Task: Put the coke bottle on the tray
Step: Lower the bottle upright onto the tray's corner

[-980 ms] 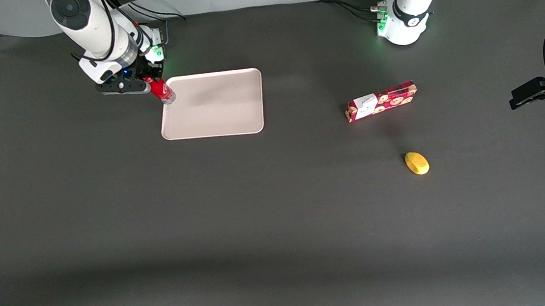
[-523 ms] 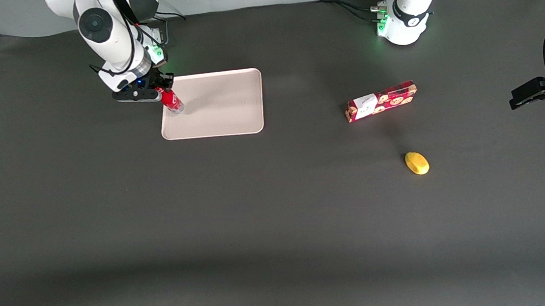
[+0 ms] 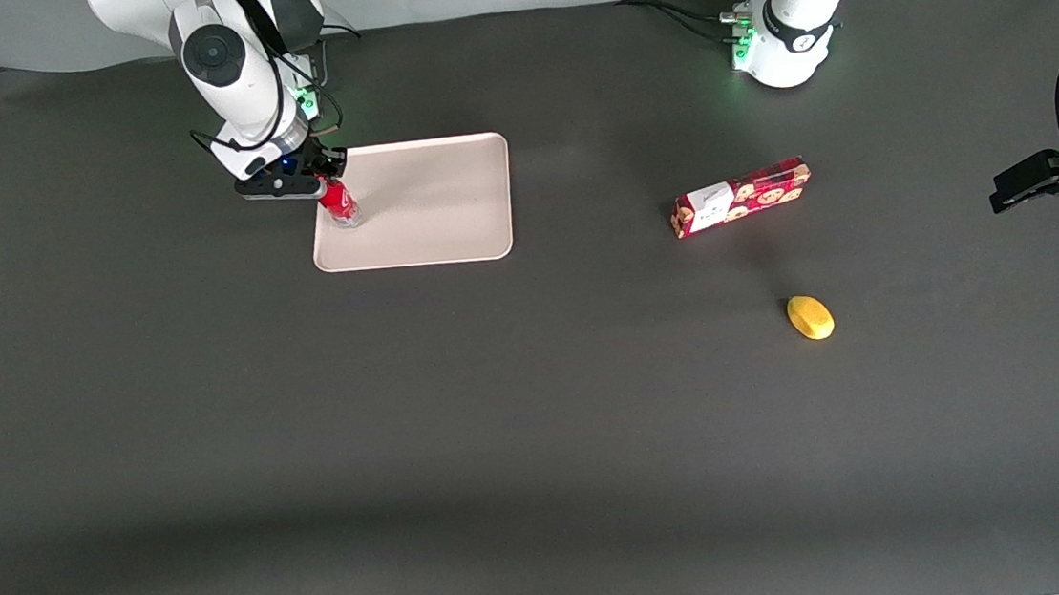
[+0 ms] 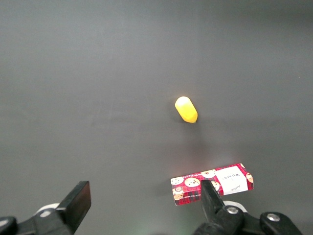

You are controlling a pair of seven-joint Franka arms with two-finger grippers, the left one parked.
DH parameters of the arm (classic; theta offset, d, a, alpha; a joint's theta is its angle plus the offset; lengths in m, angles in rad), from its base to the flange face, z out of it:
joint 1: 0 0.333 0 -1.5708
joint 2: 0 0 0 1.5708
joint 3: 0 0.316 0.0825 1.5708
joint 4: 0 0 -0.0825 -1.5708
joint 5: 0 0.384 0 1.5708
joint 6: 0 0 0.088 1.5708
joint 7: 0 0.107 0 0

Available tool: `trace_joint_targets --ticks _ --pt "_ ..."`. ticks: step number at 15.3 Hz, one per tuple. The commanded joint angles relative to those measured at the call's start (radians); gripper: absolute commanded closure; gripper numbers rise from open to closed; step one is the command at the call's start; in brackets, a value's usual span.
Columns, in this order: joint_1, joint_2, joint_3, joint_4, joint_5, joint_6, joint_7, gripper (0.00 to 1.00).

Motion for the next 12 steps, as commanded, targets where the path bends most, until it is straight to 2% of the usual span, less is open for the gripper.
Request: trace_joint_targets --ticks 1,2,4,5,7,8,12 --pt "-0.002 0.012 0.007 -0.008 0.019 0.046 0.023 1.00" --pt "-0.003 0.026 0.010 -0.008 0.018 0.053 0.023 0.76" --pt "-0.020 0.039 0.046 -0.011 0.019 0.076 0.023 0.59" --pt "-0.028 0.043 0.057 -0.013 0.019 0.084 0.023 0.45" --pt "-0.031 0.044 0.070 -0.013 0.019 0.086 0.025 0.30" --pt "-0.032 0.043 0.070 -0.013 0.019 0.086 0.025 0.01" --pt "-0.032 0.033 0.080 0.002 0.018 0.066 0.028 0.00"
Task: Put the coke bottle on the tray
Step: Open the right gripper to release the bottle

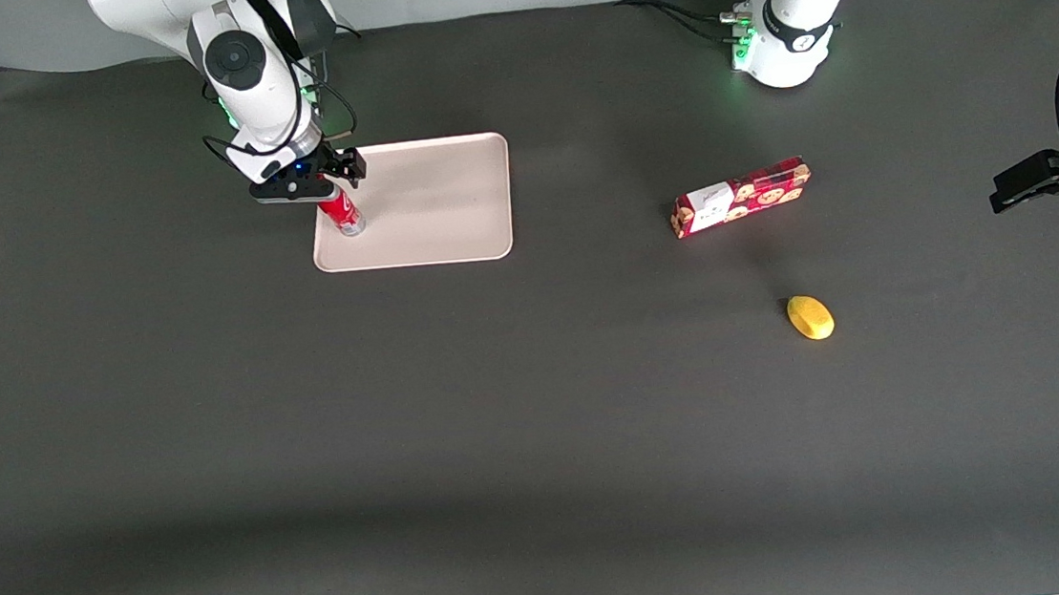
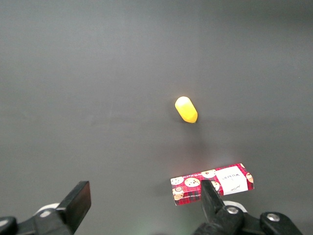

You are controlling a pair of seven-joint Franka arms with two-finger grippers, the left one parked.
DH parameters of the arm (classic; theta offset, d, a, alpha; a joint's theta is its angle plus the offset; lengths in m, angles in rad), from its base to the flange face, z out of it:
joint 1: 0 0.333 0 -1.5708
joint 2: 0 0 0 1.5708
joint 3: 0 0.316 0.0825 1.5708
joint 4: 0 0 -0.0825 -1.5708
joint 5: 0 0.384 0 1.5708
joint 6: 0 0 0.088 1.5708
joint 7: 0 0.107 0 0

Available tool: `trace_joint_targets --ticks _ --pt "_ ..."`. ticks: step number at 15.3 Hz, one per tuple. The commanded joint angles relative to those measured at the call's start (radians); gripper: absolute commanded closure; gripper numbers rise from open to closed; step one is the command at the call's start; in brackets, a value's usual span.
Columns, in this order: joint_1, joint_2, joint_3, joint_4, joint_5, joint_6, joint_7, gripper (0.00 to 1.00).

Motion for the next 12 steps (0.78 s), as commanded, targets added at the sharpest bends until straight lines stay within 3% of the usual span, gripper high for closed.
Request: trace_joint_targets --ticks 1,4,10,12 --pt "-0.007 -0.011 0.011 0.028 0.018 -0.026 0.014 0.00" --pt "-0.009 -0.011 -0.024 0.105 -0.002 -0.138 -0.012 0.00" --pt "-0.010 0.061 -0.228 0.388 -0.221 -0.311 -0.060 0.00" --pt "-0.013 0.142 -0.285 0.538 -0.258 -0.376 -0.092 0.00"
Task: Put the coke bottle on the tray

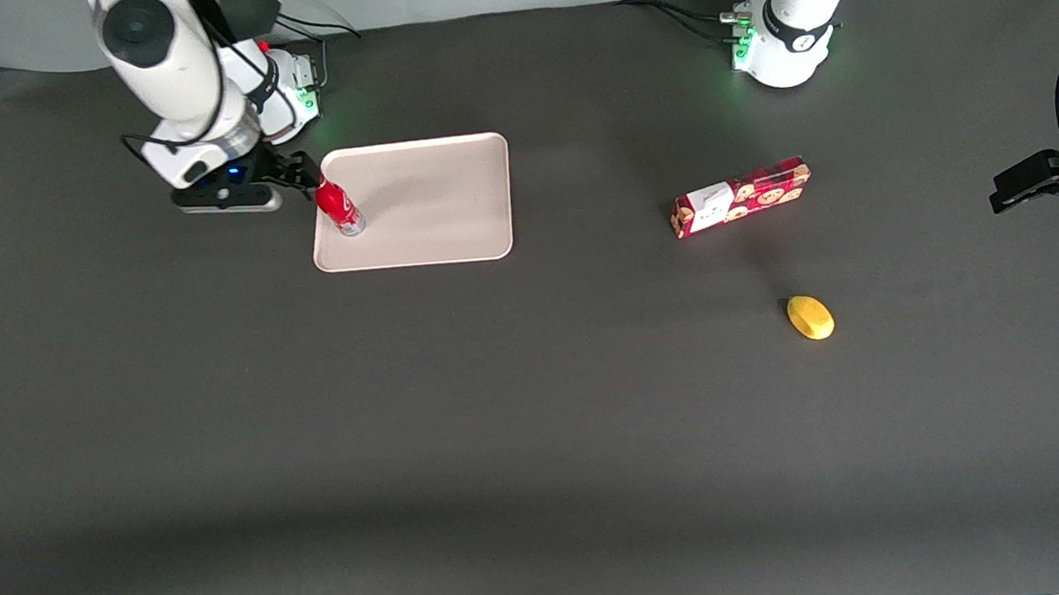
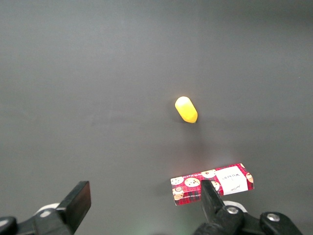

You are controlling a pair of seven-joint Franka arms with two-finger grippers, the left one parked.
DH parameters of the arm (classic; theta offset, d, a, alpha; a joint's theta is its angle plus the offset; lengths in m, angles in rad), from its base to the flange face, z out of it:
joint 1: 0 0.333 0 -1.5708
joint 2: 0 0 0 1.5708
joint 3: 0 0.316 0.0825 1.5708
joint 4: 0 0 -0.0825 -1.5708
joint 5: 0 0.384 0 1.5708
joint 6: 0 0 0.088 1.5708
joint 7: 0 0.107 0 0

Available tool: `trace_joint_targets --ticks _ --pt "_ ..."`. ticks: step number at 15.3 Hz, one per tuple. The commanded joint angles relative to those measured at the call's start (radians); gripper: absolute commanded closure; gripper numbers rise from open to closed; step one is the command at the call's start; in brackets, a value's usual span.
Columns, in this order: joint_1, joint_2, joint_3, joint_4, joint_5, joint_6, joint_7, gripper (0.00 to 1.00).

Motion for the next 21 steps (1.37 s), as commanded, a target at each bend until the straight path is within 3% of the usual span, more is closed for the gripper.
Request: trace_joint_targets --ticks 1,4,7,11,15,21 --pt "-0.010 0.181 -0.093 0.299 -0.063 -0.114 -0.046 0.00" --pt "-0.029 0.345 -0.141 0.540 -0.069 -0.128 -0.075 0.00" --pt "-0.074 0.462 -0.142 0.700 -0.141 -0.122 -0.091 0.00" --pt "-0.144 0.530 -0.177 0.790 -0.129 -0.124 -0.233 0.00" --pt "-0.155 0.498 -0.271 0.788 -0.087 -0.162 -0.314 0.00" --pt "-0.180 0.416 -0.319 0.679 -0.032 -0.188 -0.393 0.00"
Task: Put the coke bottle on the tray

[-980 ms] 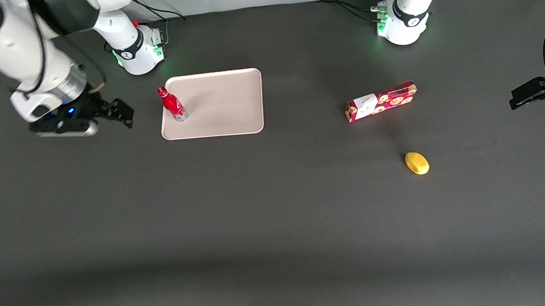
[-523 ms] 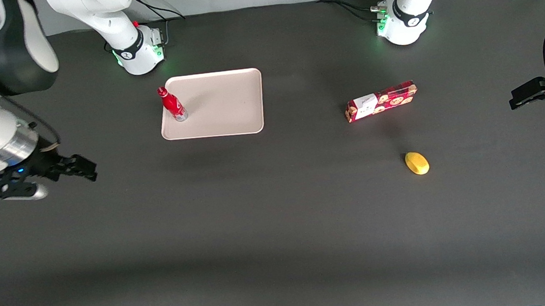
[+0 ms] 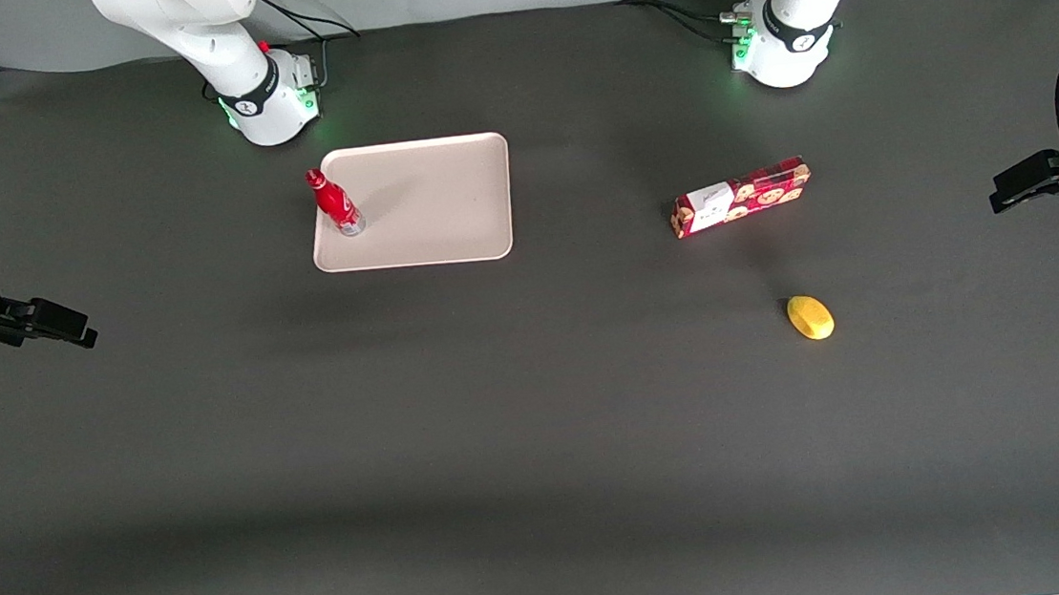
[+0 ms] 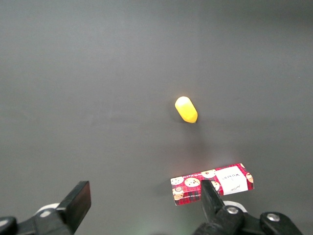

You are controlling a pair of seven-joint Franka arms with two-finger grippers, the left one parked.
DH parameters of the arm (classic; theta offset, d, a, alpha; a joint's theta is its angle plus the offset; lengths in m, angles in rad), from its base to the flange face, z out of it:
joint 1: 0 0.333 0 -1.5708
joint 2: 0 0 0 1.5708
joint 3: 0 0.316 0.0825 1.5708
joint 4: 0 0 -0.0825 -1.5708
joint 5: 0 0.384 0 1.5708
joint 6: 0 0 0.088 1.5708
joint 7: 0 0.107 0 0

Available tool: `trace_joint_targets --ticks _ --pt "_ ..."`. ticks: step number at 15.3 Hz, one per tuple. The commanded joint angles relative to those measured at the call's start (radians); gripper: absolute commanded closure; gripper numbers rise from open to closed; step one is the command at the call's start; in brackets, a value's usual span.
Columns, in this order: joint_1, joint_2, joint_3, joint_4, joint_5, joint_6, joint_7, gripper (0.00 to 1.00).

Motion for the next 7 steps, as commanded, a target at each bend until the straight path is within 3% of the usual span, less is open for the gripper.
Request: trace_joint_targets --ticks 1,7 --pt "-0.002 -0.074 -0.033 -0.089 0.034 0.003 -0.074 0.00" --pt "0.006 -0.088 -0.039 -0.100 0.047 0.003 -0.085 0.00"
